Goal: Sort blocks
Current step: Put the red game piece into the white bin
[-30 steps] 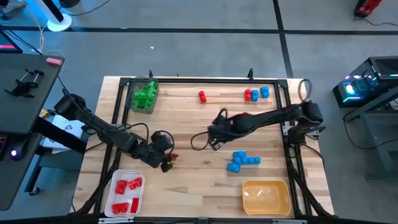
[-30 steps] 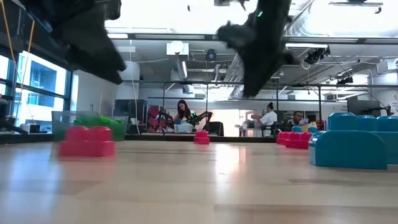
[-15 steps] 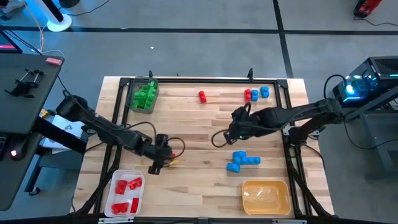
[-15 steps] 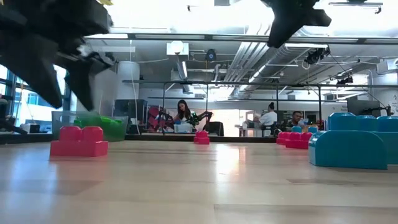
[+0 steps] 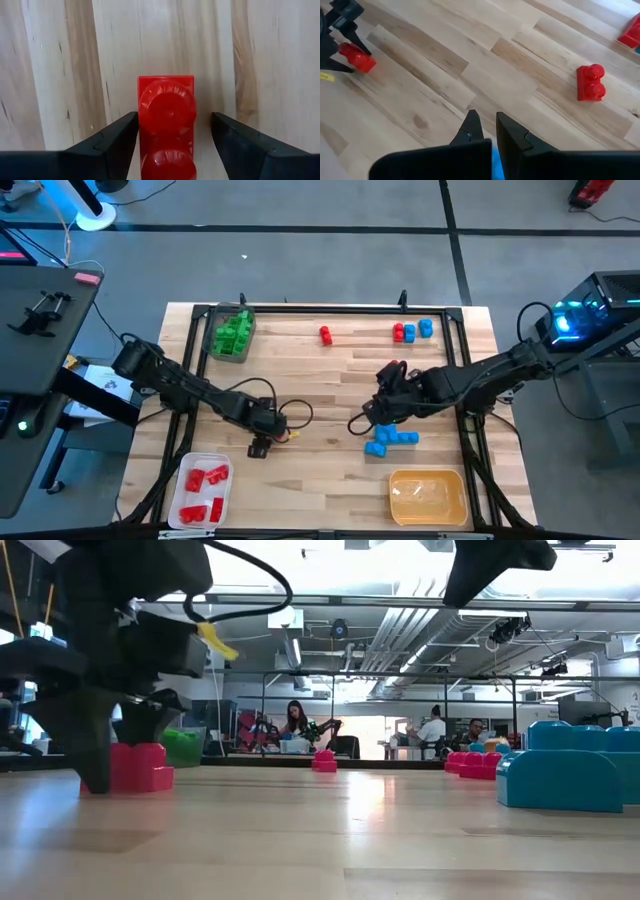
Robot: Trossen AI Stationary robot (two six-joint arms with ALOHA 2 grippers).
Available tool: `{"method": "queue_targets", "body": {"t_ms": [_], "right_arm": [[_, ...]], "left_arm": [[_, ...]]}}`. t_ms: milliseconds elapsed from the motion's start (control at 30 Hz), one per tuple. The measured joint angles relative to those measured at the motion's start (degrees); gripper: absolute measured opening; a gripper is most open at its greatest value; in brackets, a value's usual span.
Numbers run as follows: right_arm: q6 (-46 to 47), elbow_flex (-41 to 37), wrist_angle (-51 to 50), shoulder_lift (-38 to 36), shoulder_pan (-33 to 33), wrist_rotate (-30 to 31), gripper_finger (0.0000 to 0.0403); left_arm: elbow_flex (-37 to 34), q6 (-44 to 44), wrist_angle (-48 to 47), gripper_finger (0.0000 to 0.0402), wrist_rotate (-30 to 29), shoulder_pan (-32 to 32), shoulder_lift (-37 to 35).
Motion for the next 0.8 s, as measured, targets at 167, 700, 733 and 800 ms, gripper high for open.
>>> {"method": "queue_targets", "body": {"t_ms": [167,700,733,800], "right_arm": [[-0.21,0.00,-0.10,0.00,-0.02,-0.01,0.0000],[-9.94,0.00,0.60,0.00,-3.74,3.06,0.0000],[-11.06,0.00,1.01,0.00,-4.21,2.99,0.0000],[-13.08,0.00,1.36,0.00,-5.08,2.78,0.0000]], "left_arm": [[1.48,-2.92,-1.87,0.0219,-0.01,0.00,0.36],[3.34,-39.93,-8.37,0.0128,8.31,-14.11,-29.81],[3.34,-44.40,-9.69,0.0134,7.69,-17.47,-30.59],[3.33,-53.34,-12.06,0.0136,7.17,-24.81,-30.85]]}}
